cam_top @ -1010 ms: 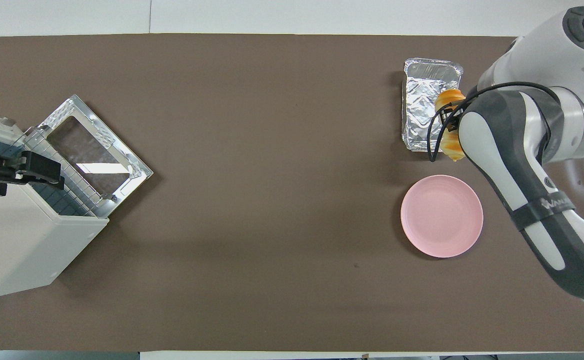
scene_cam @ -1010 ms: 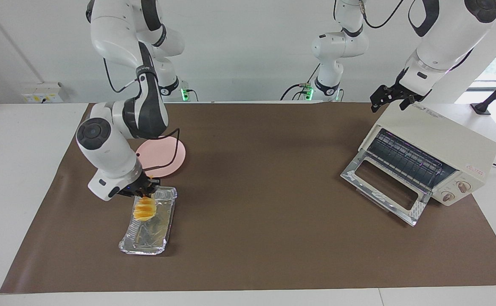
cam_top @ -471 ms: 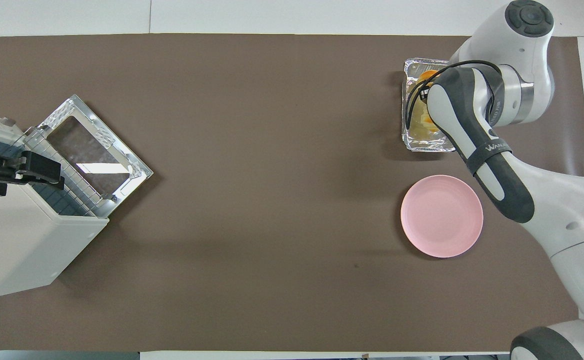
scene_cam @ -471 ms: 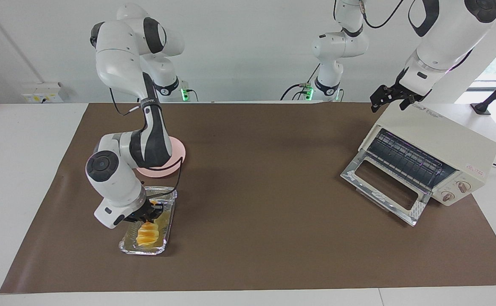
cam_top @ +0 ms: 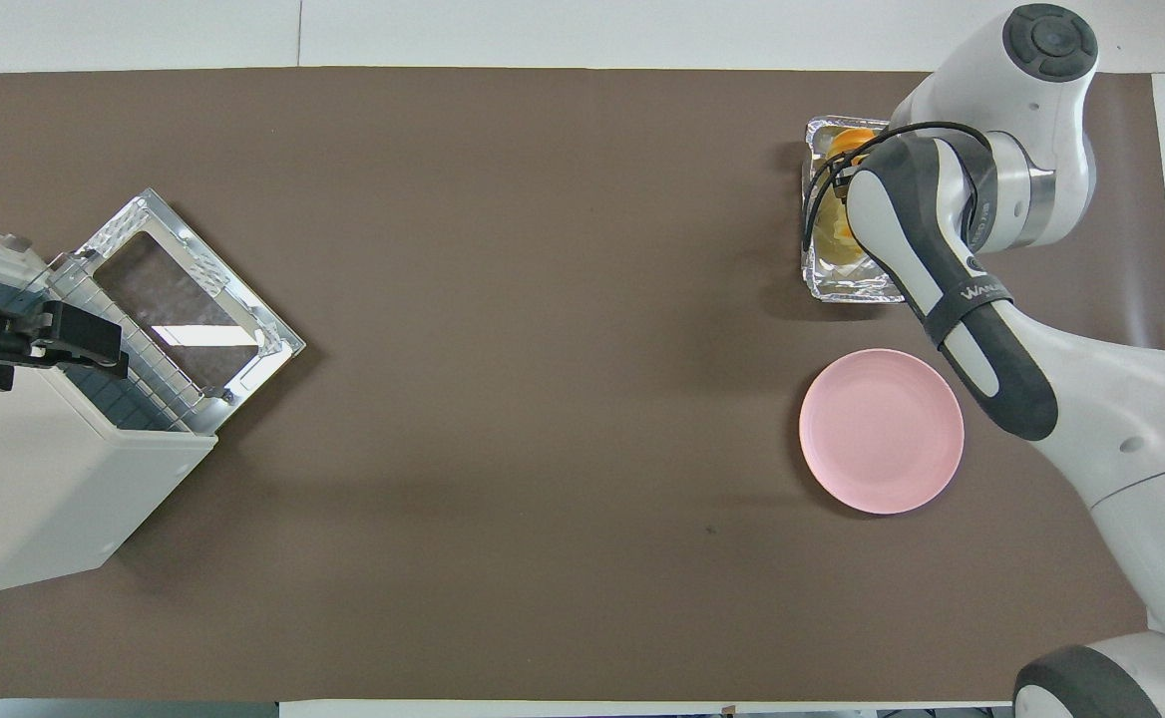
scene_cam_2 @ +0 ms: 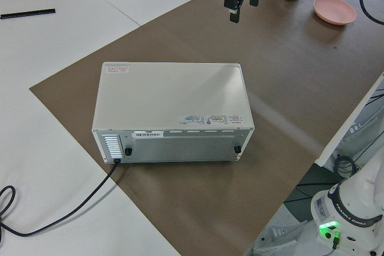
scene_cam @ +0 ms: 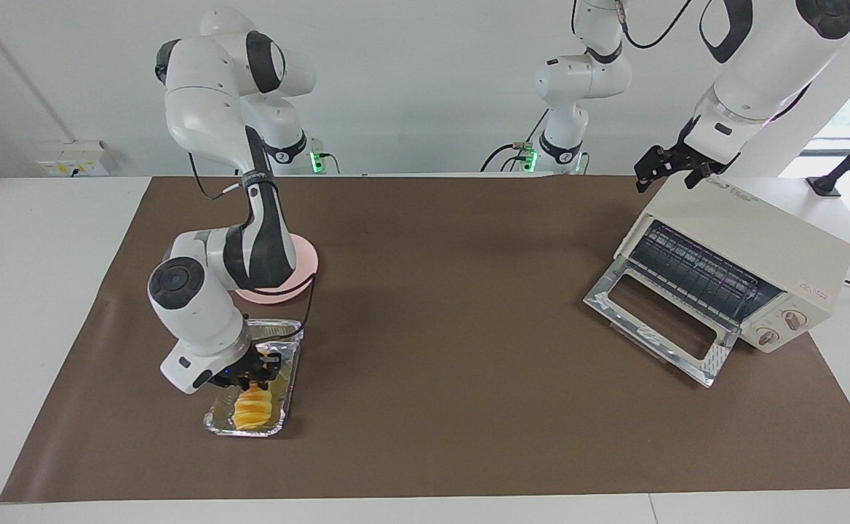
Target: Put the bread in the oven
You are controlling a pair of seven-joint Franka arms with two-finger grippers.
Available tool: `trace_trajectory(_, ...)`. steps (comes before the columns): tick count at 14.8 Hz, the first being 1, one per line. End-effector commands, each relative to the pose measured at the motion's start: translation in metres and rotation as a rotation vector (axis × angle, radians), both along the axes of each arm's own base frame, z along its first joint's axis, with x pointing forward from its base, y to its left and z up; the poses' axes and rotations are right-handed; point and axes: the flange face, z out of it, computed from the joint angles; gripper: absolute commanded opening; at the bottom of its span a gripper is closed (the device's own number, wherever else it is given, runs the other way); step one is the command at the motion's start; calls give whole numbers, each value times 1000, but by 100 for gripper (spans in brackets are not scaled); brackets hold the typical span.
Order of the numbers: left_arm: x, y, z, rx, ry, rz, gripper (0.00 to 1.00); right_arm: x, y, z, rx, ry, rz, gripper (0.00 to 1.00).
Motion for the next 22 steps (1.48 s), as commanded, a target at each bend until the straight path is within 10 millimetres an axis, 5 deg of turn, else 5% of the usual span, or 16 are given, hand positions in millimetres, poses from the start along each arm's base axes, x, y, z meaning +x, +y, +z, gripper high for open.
trace_trajectory(1,-7,3,4,15,2,4,100,-2,-3,7,4,19,-20,100)
trace_trajectory(6,-7,3,4,15,2,4,100,-6,-9,22,-11,43,-2,100)
trace_trajectory(10,-7,3,4,15,2,4,100,-5,-52,22,-17,42,34,100)
trace_trajectory(18,-7,3,4,15,2,4,100,-25,-65,-12,-47,59,69,99)
trace_trajectory(20,-7,3,4,15,2,4,100,-31,-70,-20,-56,51,84,86)
trace_trajectory(21,-7,3,4,15,2,4,100,-32,-69,-20,-56,46,86,64)
trace_trajectory(22,-7,3,4,15,2,4,100,-32,-69,-20,-56,47,85,29)
